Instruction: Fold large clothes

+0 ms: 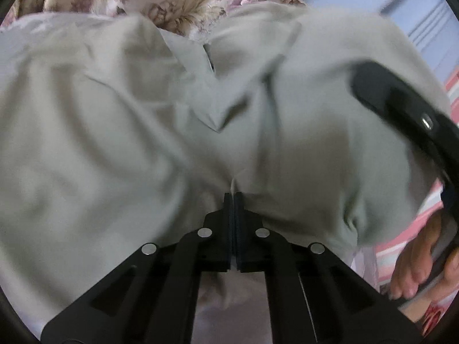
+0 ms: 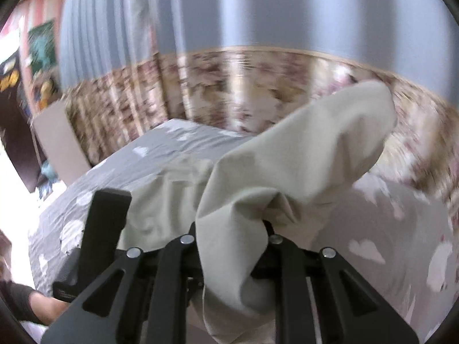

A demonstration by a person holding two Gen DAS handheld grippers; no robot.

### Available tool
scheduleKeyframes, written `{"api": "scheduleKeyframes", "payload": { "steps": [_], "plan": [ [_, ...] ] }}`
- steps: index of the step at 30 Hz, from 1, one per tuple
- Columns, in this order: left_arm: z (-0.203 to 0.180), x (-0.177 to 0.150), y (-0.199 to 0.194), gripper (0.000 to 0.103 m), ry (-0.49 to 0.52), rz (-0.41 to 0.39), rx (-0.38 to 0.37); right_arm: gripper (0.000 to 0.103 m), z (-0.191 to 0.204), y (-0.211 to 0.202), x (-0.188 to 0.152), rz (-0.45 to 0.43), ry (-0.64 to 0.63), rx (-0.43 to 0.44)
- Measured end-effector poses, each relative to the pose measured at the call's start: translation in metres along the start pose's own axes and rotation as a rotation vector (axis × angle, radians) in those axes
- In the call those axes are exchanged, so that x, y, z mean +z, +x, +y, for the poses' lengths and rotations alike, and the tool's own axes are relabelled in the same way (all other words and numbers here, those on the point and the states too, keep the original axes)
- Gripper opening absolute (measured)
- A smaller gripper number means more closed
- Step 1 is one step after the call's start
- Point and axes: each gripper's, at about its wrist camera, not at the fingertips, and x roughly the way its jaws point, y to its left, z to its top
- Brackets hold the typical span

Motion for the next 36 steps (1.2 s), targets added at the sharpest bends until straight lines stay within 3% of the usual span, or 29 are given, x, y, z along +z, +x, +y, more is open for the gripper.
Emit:
{"api": "scheduleKeyframes", "payload": {
  "steps": [5,8,10,13,15,16,17,20,23,26,27,29,31,36],
  "plan": [
    [0.054,-0.016,-0.073,0.001,-0.030,-0.024,0.021,0.015,0.081,0.044,0.008,0.109,-0.221,0.009],
    [0.083,-0.026,-0.112,0.000,0.005,-0.073,0.213,0.015,0.124,0.081,-0.008,0.205,-0.408,-0.088],
    [0.108,-0.026,-0.130,0.000,-0.032,-0.092,0.263,0.015,0.143,0.114,-0.029,0.307,-0.516,-0.153],
    [0.136,-0.021,-0.146,0.000,-0.093,-0.127,0.296,0.018,0.151,0.133,-0.050,0.342,-0.556,-0.153],
    [0.142,-0.020,-0.150,0.000,-0.104,-0.137,0.321,0.020,0.143,0.126,-0.042,0.332,-0.484,-0.121],
    [0.144,-0.020,-0.150,0.000,-0.110,-0.133,0.317,0.031,0.136,0.119,-0.036,0.328,-0.439,-0.092],
    [0.145,-0.017,-0.149,0.000,-0.111,-0.132,0.316,0.049,0.131,0.110,-0.030,0.325,-0.398,-0.054],
    [0.127,-0.009,-0.147,0.003,-0.064,-0.143,0.334,0.060,0.116,0.054,-0.013,0.225,-0.311,0.000],
    [0.109,-0.003,-0.150,0.016,-0.018,-0.150,0.324,0.061,0.089,0.009,-0.007,0.146,-0.228,0.044],
    [0.082,0.004,-0.150,0.039,0.026,-0.161,0.299,0.062,0.031,-0.017,-0.009,0.067,-0.086,-0.042],
    [0.069,0.007,-0.147,0.043,0.046,-0.166,0.280,0.062,0.009,-0.017,-0.014,0.057,-0.024,-0.059],
    [0.049,0.011,-0.143,0.065,0.068,-0.172,0.245,0.062,-0.033,-0.013,-0.029,0.031,0.124,-0.044],
    [0.028,0.018,-0.134,0.075,0.094,-0.181,0.215,0.062,-0.062,0.002,-0.045,0.023,0.227,-0.064],
    [-0.012,0.034,-0.100,0.084,0.139,-0.149,0.173,0.062,-0.099,0.027,-0.087,-0.022,0.406,-0.014]
  ]
}}
